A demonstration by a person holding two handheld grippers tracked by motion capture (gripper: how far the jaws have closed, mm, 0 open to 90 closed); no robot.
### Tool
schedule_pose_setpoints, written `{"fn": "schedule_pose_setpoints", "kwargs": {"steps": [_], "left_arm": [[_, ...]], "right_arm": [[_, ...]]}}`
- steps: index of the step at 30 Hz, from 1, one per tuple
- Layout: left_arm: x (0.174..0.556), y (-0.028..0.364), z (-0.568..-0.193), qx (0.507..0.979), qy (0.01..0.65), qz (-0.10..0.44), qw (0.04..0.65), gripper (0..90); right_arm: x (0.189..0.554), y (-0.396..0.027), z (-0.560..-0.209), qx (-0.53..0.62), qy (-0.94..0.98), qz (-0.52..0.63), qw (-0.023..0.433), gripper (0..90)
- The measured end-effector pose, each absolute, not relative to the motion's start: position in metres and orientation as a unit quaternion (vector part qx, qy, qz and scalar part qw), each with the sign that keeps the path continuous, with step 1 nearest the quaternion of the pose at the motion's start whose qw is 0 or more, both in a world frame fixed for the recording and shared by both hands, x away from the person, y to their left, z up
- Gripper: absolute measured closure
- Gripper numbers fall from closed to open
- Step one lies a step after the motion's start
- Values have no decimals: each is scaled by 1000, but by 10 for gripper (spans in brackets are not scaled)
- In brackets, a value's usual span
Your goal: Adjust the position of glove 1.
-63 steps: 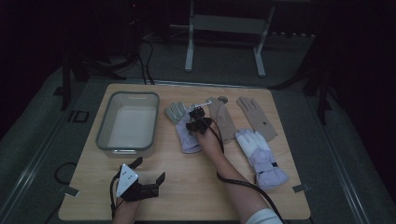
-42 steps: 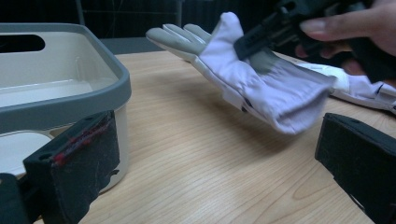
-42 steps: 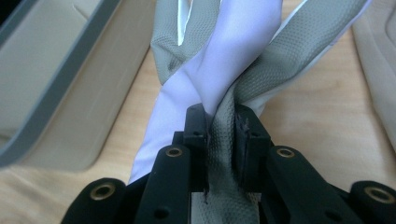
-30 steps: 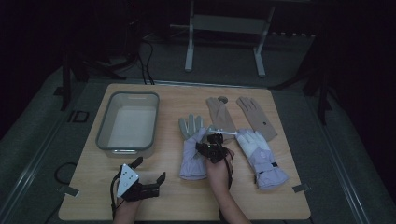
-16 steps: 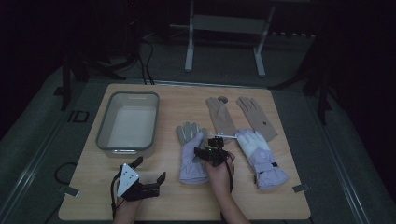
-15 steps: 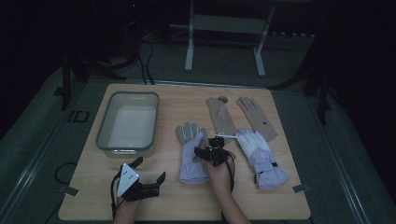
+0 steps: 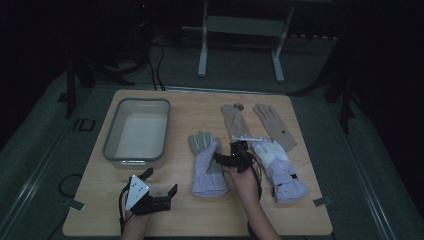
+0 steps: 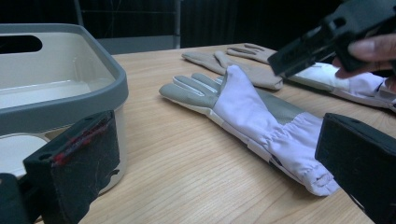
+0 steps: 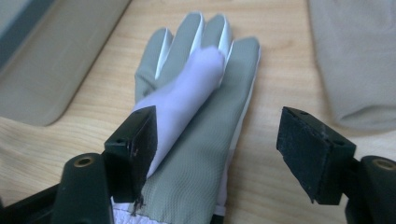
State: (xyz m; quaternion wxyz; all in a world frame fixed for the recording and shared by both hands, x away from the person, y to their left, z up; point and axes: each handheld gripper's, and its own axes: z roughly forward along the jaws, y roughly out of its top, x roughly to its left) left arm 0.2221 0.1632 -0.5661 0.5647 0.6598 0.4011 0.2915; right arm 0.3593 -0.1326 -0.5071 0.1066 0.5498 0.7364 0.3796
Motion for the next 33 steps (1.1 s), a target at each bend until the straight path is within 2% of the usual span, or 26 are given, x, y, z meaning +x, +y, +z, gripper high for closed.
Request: {"fn": "schedule_pose_setpoints", "kwargs": {"steps": [1, 4, 6, 9, 17, 23, 26, 29, 33], "left_arm": [[222, 163, -566, 660, 401, 291, 565, 3], [222, 163, -566, 661, 400, 290, 564, 3], [223, 163, -566, 661, 400, 290, 565, 3], [223, 163, -566, 661, 401, 289, 565, 3], [224, 163, -567, 661, 403, 285, 565, 2], [223, 163, -567, 662, 403, 282, 565, 2], [224, 164, -568, 660, 407, 281, 565, 2], [224, 163, -568, 661, 406, 282, 565, 3], [224, 162, -568, 662, 407, 283, 563, 3]], "right_arm": [[360, -134, -505, 548, 736, 383, 109, 197], [363, -142, -496, 519, 753, 387, 115, 136], [364, -145, -489, 507, 763, 378, 135, 137], [367, -157, -478, 504, 757, 396, 128, 139], [370, -203, -454, 475, 775, 380, 169, 156], [368, -225, -451, 454, 782, 380, 193, 167], [367, -251, -451, 438, 794, 369, 201, 166], [368, -262, -452, 429, 802, 363, 201, 141], [369, -284, -455, 427, 807, 361, 192, 150]]}}
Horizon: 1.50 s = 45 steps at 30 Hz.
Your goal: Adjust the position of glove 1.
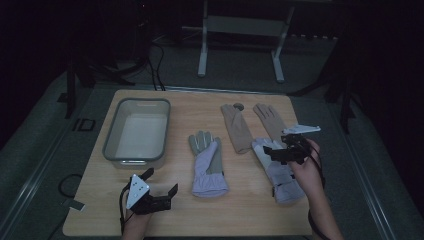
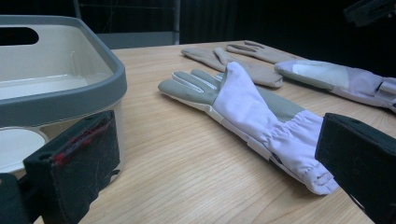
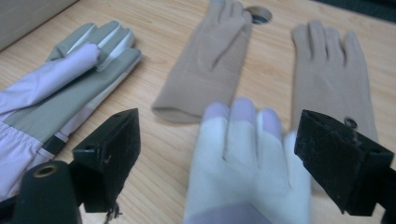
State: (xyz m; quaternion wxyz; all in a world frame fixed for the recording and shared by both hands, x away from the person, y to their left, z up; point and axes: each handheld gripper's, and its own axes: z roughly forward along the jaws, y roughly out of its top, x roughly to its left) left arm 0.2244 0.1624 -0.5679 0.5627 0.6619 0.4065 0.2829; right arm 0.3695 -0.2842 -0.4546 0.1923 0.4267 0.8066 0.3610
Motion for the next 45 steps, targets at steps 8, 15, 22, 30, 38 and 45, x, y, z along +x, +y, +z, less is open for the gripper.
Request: {"fn": "schedule_pose_setpoints", "kwargs": {"steps": [8, 15, 22, 30, 38, 45], "left_arm": [[225, 163, -568, 662, 407, 281, 562, 3], [225, 163, -568, 662, 408, 281, 562, 2], [225, 163, -568, 661, 409, 281, 562, 2], [225, 162, -569, 662, 408, 282, 562, 3], [225, 162, -568, 662, 408, 284, 561, 3], [224, 163, -568, 659, 411, 286, 562, 3]], "right_arm": [[372, -312, -473, 449, 804, 364, 140, 126], [379, -318, -497, 481, 806, 313, 141, 112], [373, -319, -525, 447, 837, 279, 151, 182], [363, -319, -535, 436, 837, 298, 146, 485], [348, -311, -532, 478, 806, 309, 165, 723], [336, -311, -518, 538, 758, 331, 163, 806]]}}
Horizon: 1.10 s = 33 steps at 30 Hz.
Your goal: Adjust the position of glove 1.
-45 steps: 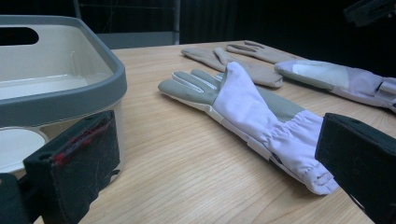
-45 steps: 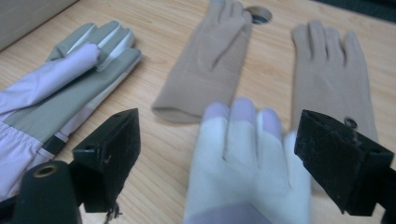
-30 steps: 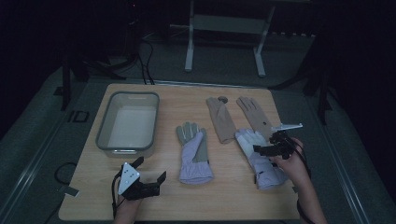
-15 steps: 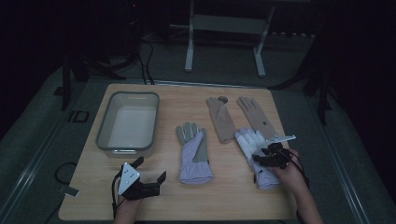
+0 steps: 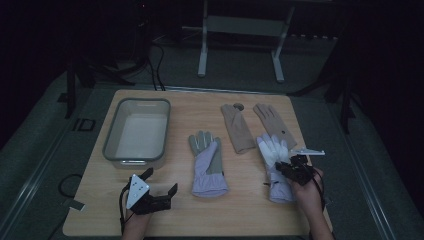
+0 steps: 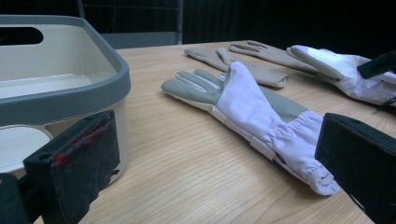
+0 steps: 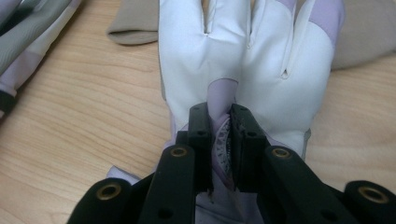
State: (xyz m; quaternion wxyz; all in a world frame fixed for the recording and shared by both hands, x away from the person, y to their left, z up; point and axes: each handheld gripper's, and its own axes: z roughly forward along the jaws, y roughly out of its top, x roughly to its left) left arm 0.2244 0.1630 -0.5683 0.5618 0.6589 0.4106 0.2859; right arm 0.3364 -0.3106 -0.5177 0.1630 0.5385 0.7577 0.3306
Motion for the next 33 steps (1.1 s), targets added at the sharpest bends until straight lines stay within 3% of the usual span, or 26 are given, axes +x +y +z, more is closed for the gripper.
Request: {"fn": "schedule_pose_setpoints", "kwargs": {"steps": [10, 21, 25, 28, 33], "left_arm": [[224, 163, -567, 658, 409, 288, 563, 3], [223, 163, -567, 660, 406, 288, 563, 2], [223, 163, -567, 659, 406, 288, 564, 3], [224, 163, -567, 660, 406, 288, 563, 3], [223, 162, -567, 661, 404, 289, 563, 3]], "right_arm": [[311, -299, -508, 574, 733, 320, 175, 810], [316, -287, -525, 565, 745, 309, 175, 783], [316, -291, -521, 562, 742, 326, 166, 637], [316, -297, -513, 556, 737, 342, 175, 460], [320, -303, -520, 545, 757, 323, 163, 380]]}}
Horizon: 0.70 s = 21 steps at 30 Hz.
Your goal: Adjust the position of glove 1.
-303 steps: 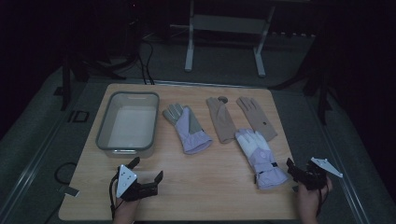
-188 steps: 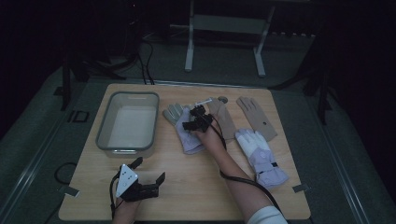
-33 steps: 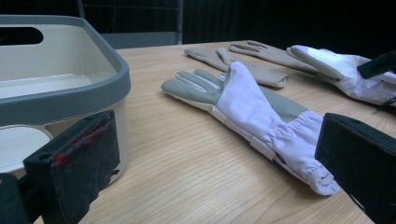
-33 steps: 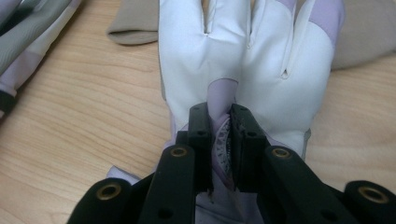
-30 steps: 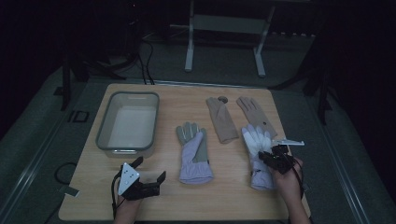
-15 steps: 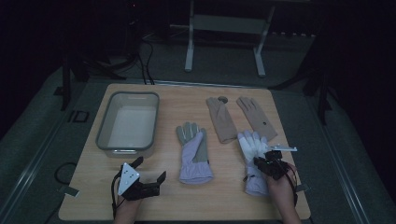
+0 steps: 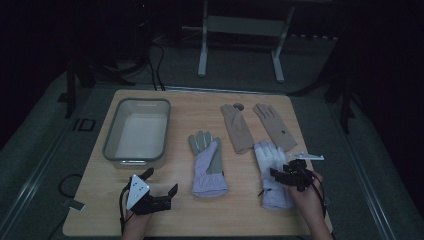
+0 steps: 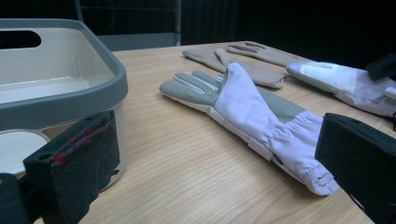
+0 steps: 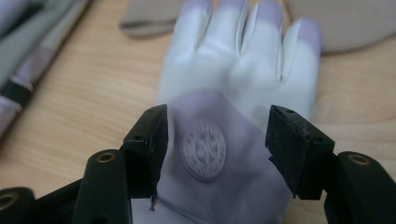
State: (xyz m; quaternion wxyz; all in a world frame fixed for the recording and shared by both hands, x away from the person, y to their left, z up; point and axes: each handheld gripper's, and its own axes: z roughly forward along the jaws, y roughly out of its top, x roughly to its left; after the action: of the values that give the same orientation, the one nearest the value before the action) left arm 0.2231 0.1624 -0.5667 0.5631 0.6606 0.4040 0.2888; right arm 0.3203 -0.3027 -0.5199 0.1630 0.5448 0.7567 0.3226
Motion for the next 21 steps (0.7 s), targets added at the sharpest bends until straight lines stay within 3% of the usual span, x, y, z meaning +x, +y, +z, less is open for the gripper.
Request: {"fn": "schedule_pose_setpoints", "kwargs": {"steps": [2, 4, 9, 12, 15, 21], "left_arm": [[223, 162, -567, 661, 404, 290, 562, 3], [223, 162, -567, 661, 405, 289, 562, 3], [223, 161, -567, 664, 403, 289, 560, 3], [223, 161, -567, 663, 403, 289, 560, 3], [223, 161, -567, 661, 405, 288, 562, 2], [224, 162, -567, 660, 407, 287, 563, 3]], "right_arm": [[320, -303, -527, 540, 766, 303, 169, 347], [319, -305, -536, 524, 779, 306, 160, 376], [316, -300, -536, 530, 773, 315, 151, 678], [310, -290, -533, 538, 765, 305, 179, 765], [305, -286, -524, 552, 750, 306, 201, 805], [303, -282, -505, 570, 722, 334, 203, 809]]}}
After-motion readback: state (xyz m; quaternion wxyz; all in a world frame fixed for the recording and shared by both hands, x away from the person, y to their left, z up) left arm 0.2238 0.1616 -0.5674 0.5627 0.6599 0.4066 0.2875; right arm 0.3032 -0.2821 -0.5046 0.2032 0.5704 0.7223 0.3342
